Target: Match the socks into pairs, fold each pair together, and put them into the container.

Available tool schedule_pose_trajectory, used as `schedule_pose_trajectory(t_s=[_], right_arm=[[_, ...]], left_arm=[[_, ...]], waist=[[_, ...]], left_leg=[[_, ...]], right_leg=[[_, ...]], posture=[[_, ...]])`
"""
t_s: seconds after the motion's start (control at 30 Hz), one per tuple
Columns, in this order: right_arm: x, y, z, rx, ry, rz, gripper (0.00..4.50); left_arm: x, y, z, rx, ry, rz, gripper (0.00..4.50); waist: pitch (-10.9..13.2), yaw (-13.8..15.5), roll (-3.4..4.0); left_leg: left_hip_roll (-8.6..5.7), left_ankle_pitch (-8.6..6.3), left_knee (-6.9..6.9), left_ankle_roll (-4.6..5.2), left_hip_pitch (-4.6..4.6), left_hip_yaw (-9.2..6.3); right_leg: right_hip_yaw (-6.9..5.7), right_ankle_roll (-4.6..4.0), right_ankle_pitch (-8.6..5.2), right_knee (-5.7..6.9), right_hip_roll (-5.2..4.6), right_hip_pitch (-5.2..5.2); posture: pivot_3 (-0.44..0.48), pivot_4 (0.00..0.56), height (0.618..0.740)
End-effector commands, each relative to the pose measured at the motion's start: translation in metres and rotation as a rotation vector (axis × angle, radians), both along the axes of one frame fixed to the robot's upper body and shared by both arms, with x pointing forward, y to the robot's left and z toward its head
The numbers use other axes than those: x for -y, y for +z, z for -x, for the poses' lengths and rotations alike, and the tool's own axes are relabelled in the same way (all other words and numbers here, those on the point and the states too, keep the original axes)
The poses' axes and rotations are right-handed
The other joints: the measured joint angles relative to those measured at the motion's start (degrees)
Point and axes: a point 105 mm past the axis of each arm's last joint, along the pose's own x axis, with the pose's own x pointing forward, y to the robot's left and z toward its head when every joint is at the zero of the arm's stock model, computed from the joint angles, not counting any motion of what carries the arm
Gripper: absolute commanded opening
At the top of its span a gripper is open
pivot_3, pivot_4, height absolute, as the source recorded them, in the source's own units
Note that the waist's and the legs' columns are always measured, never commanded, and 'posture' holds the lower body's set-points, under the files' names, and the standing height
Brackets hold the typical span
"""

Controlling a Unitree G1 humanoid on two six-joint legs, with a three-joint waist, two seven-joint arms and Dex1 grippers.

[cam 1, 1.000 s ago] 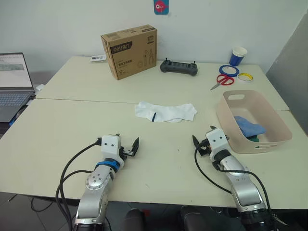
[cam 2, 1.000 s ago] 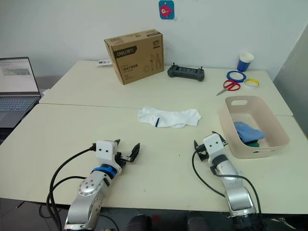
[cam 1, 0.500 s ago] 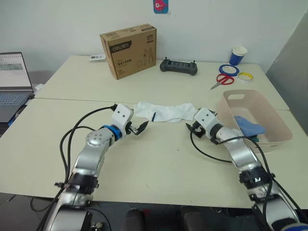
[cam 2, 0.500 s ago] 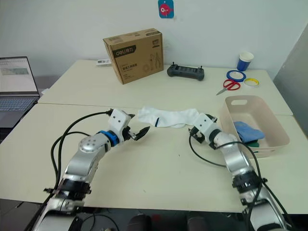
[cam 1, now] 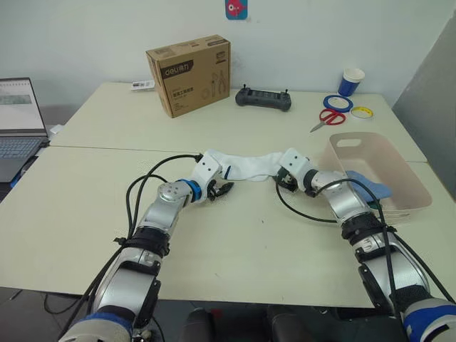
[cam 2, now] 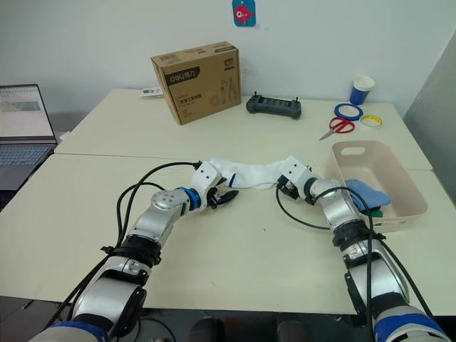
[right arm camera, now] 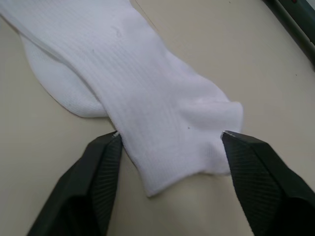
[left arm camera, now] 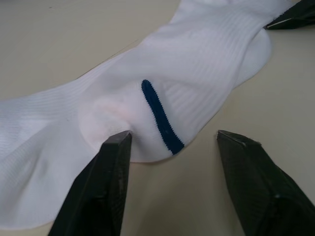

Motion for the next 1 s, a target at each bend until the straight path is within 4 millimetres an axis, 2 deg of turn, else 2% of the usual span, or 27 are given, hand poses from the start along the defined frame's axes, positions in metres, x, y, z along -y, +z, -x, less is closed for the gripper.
schedule_pose_trajectory(t_s=[0.03,0.2,0.23,0.43,0.53,0.67,0.77,0.87,1.0], right_arm=[[0.006,0.011,-0.004,0.034,-0.007,-0.009,2.15],[0.004,0.007,0.0,0.025,0.018,-0.015,0.41],[0.004,0.007,0.0,0.023,0.021,-0.016,0.08],[0.002,0.014,0.002,0.049,0.031,-0.043,0.03],[-0.003,0.019,0.005,0.059,0.057,-0.056,0.03],[-0.023,0.025,0.033,0.026,0.223,-0.081,0.03],[-0.024,0.024,0.051,0.015,0.281,-0.037,0.03],[-0.022,0.027,0.064,0.028,0.295,-0.014,0.03],[-0.015,0.026,0.088,0.01,0.333,0.025,0.03]], left_arm=[[0.004,0.016,-0.005,0.061,-0.014,0.007,1.67],[0.002,0.016,-0.006,0.068,-0.005,0.014,0.08],[0.002,0.016,-0.006,0.07,-0.005,0.014,0.0],[0.003,0.024,-0.006,0.1,0.005,0.069,0.0],[0.002,0.034,-0.004,0.129,-0.009,0.108,0.0],[-0.005,0.051,0.011,0.199,-0.059,0.129,0.0],[-0.008,0.057,0.026,0.222,-0.104,0.134,0.0],[-0.011,0.045,0.045,0.182,-0.168,0.047,0.0],[-0.009,0.028,0.075,0.078,-0.242,0.013,0.0]], waist=[[0.0,0.0,0.0],[0.0,-0.01,0.0],[0.0,-0.01,0.01],[0.0,-0.01,0.01],[0.0,-0.01,0.01],[0.01,0.0,0.01],[0.01,0.01,0.02],[0.02,-0.01,0.03],[0.02,0.01,0.03]], left_leg=[[0.0,0.0,0.0,0.0,0.0,0.0],[0.0,0.0,-0.05,0.0,-0.03,-0.02],[0.01,0.0,-0.05,0.0,-0.03,-0.02],[0.0,0.0,-0.06,0.0,-0.04,-0.02],[0.0,0.0,-0.06,0.0,-0.04,-0.02],[0.02,0.0,-0.1,0.0,-0.06,-0.05],[0.03,-0.01,-0.12,0.0,-0.08,-0.07],[0.03,-0.01,-0.11,0.0,-0.07,-0.07],[0.04,0.0,-0.09,0.0,-0.04,-0.05]], right_leg=[[0.01,0.01,0.0,0.0,0.0,0.0],[0.0,0.0,0.0,0.0,0.0,-0.03],[-0.01,0.0,0.0,0.0,0.0,-0.03],[-0.01,0.0,0.0,-0.01,0.0,-0.04],[-0.01,0.0,0.0,0.0,0.0,-0.04],[-0.02,0.03,-0.01,-0.03,0.01,-0.05],[-0.03,0.04,-0.03,-0.03,0.01,-0.07],[-0.03,0.04,-0.03,-0.02,0.0,-0.06],[-0.03,0.04,-0.04,-0.01,0.0,-0.05]], posture=[[0.0,0.15,0.74],[0.0,0.15,0.74],[0.0,0.15,0.74],[0.0,0.15,0.74],[0.0,0.15,0.74],[0.0,0.15,0.74],[0.0,0.15,0.74],[0.0,0.15,0.74],[0.0,0.15,0.74]])
